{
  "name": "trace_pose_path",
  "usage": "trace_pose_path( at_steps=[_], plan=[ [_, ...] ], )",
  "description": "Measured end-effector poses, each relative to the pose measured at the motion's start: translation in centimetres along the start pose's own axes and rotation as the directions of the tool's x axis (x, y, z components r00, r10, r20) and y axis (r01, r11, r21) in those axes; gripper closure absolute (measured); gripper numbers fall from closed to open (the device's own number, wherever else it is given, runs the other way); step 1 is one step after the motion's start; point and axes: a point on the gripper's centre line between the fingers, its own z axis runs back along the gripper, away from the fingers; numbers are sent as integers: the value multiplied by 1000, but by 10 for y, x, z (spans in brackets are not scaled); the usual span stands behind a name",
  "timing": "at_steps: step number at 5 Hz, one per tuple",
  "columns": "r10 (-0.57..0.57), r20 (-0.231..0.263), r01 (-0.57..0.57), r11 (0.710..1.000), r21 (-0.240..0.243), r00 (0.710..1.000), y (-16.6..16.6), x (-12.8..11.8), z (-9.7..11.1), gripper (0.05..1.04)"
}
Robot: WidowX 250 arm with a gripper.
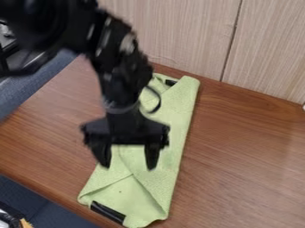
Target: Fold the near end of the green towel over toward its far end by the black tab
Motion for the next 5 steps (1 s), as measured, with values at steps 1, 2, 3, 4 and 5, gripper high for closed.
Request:
trace_pose_path(
  at_steps=[1,2,3,4,5],
  plan=[
    [-6,-26,7,999,39,1000,8,-14,-8,83],
    [33,-61,-29,998,60,998,27,-31,-18,83],
    [54,-76,-48,996,69,996,42,-40,-26,83],
    [86,-98,-81,995,56,991,50,-45,-39,83],
    [64,-119,-55,996,72,991,50,-44,-53,83]
  ],
)
